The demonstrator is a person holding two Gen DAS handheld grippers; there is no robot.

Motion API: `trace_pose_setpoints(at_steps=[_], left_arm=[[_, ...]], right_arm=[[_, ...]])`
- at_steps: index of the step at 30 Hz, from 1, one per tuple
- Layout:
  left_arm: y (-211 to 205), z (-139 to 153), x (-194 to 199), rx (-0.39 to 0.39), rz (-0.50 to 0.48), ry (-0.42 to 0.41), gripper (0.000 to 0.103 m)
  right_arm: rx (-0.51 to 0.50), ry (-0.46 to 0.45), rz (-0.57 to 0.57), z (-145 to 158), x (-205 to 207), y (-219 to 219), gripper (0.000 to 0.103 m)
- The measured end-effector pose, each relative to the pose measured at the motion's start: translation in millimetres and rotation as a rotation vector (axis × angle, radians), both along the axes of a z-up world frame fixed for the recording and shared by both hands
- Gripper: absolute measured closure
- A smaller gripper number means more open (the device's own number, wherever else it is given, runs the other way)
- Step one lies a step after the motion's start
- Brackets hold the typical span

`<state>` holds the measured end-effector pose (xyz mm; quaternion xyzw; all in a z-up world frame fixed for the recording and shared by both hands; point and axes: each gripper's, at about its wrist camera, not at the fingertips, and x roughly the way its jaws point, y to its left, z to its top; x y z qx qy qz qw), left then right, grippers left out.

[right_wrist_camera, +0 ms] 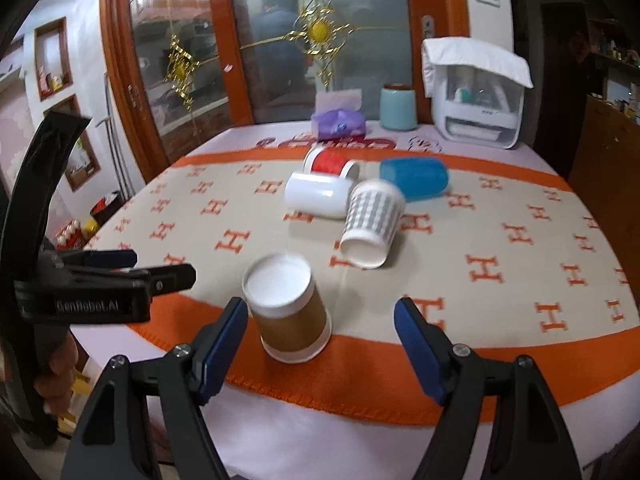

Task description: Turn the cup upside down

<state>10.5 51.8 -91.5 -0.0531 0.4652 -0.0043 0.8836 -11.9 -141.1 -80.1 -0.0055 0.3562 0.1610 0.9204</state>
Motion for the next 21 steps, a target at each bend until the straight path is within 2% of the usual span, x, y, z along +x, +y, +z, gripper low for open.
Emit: trace_pose_setpoints(at_steps=[3,9,12,18,21], left_arm=[[-7,18,-2,0.010,-0.012,-0.027,0.001],[-16,55,-7,0.021,-0.018,-0.108,0.001],[-21,71,-10,0.050,-0.002,-0.146,0.001],[-29,89,-14,0.078,0.012,-0.189,0.000],[-33,93,-16,0.082,0.016,-0.199,0.001]], right_arm=[[0.008,0.018,-0.020,17,1,-3,0.027],[0.046,0.006,-0.053,45,-2,-9,0.027],[0.049,-0.002,-0.064,53,-3,-10,0.027],[0.105,-0.003,-0.088,66,-2,-19,0.027],[0.096,-0.025,-0.099,70,-3,-20,0.027]])
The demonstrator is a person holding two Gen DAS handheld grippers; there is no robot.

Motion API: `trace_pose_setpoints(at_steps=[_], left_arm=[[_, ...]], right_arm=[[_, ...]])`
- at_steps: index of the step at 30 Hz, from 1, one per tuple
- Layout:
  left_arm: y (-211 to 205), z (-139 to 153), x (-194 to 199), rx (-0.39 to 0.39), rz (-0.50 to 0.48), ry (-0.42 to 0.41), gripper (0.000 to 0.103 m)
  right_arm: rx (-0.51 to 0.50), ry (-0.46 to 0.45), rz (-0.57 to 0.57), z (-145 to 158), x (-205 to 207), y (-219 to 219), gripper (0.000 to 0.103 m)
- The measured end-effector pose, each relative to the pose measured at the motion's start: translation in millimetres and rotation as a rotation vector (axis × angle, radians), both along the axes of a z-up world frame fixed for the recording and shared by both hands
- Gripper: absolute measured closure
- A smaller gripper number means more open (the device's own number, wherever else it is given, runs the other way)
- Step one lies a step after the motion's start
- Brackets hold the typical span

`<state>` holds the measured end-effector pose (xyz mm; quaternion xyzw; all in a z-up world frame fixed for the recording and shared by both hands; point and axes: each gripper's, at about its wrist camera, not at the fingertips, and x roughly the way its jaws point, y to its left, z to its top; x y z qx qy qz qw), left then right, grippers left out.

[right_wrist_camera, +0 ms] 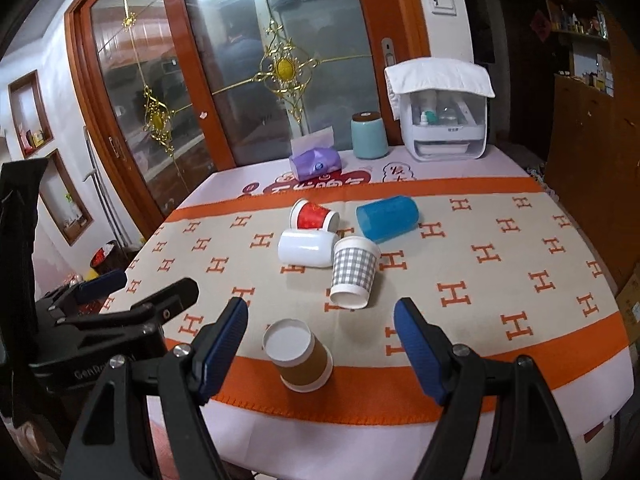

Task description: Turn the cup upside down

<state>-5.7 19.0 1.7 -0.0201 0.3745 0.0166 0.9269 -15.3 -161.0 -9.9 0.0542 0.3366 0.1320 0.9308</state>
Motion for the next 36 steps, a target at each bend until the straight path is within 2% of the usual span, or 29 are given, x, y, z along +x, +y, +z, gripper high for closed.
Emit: trace_pose_setpoints(at_steps=[6,21,36], left_arm=[[-6,-3,0,0.031,0.016,0.005,0.001],[-3,-20,6,0.019,0.050,0.063,0.001],[-3,-25,7,0.024,0.058,0.076,0.001]], right_arm=[[-0.012,-0.004,-0.006,0,1,2,0.027],[-0.028,0.015,-0.018,-12,5,2,0.027],[-0.014,0.034,-0.017,-20,8,1,0.027]])
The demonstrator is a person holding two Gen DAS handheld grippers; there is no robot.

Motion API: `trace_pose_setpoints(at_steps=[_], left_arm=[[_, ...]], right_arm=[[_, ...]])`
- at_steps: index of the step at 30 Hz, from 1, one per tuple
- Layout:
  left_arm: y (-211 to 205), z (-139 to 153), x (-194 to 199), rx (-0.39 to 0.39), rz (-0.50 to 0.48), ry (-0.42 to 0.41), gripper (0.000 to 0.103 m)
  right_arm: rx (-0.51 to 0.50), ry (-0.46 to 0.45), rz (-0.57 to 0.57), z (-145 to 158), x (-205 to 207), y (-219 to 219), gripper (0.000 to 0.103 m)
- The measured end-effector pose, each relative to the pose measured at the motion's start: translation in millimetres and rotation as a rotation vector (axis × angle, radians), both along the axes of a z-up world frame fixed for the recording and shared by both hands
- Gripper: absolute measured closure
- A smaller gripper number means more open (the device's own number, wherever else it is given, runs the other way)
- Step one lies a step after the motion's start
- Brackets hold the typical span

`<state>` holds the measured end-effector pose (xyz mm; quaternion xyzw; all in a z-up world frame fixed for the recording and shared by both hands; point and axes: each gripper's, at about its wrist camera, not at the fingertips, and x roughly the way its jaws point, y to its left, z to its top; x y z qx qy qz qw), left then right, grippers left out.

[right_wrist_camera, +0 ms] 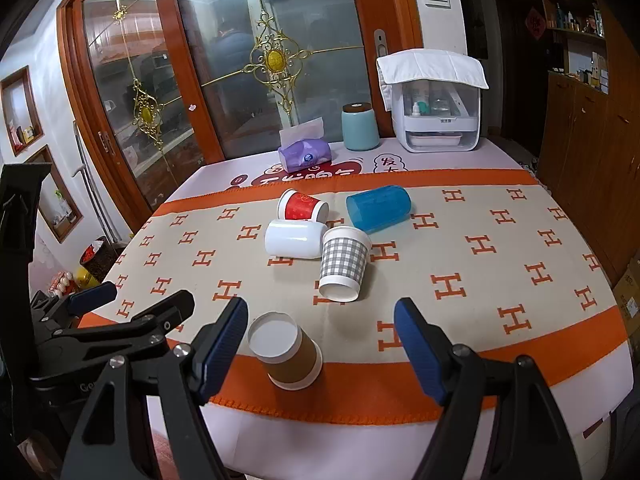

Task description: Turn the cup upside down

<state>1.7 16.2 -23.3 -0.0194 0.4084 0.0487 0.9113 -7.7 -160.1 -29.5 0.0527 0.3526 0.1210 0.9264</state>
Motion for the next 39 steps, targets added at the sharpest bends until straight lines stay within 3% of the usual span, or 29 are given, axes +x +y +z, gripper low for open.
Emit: trace_pose_setpoints(at_steps=[39], left_arm=[[3.4,-3.5,-4.9,-0.008,0.001,0.013,0.001]], right_arm=[[0.001,0.007,0.001,-1.7,-3.5,5.1,0.027]])
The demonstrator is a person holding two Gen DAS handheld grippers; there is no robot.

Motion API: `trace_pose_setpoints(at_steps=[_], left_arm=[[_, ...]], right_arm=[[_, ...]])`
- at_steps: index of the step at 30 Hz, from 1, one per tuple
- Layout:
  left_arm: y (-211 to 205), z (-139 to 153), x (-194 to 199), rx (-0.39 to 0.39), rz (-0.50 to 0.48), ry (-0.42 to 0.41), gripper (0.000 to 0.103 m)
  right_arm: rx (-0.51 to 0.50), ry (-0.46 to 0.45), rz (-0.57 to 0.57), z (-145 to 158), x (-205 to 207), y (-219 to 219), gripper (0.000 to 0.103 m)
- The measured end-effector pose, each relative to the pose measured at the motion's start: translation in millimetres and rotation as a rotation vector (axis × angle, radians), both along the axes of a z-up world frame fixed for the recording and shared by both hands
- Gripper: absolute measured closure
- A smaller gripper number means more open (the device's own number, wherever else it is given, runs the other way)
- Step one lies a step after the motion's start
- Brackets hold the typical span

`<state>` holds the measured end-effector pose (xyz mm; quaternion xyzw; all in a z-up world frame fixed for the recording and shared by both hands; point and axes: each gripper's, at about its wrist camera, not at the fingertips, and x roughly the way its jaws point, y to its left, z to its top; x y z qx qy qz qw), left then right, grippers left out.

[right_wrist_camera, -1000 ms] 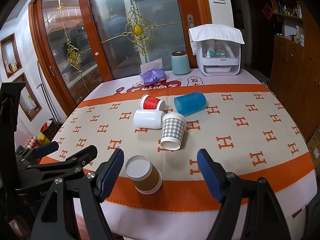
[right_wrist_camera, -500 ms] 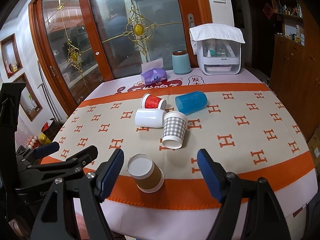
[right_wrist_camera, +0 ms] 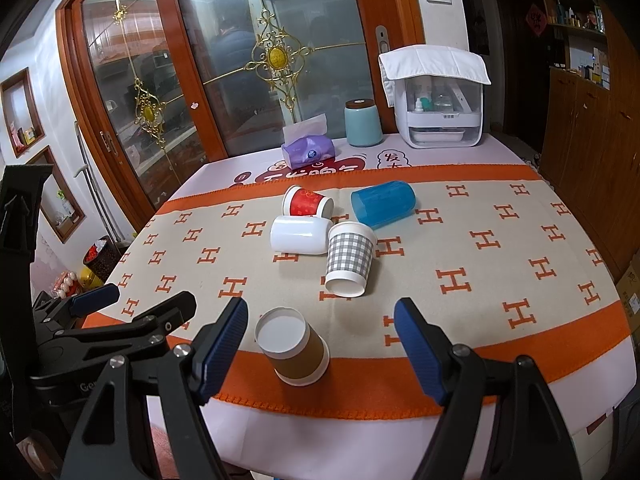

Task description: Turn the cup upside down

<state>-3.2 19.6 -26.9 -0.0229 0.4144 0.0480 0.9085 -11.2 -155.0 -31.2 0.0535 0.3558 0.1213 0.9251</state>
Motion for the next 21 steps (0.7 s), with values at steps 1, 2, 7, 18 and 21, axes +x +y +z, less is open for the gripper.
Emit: trace_pose_setpoints(at_steps=[1,2,7,18,21], left_arm=[[0.0,-0.2,-1.1,0.000,0.000,0.000,0.001],[0.0,0.1,0.0,0.001,0.000,-0.001,0.001],[0.2,-0.1,-0.6,0.000,0.001,0.003,0.001],[2.7,-3.6,-0.3,-0.002,-0.001,0.015,0.001],[2.9,-4.7,0.3,-0.003,-0.001,0.024,0.001]], right_arm=[[0.000,0.000,0.000,-0.2,-0.3,0.3,0.027],[0.001,0.000,0.000,-0.3,-0.6,0.5,0.027],[0.000,0.003,0.000,-1.6,-1.2,2.7,0.027],[0.000,0.006,0.000,-1.9,-2.2,4.1,0.027],[0.001,0.009,0.001,-4.2,-2.3,4.7,0.027]])
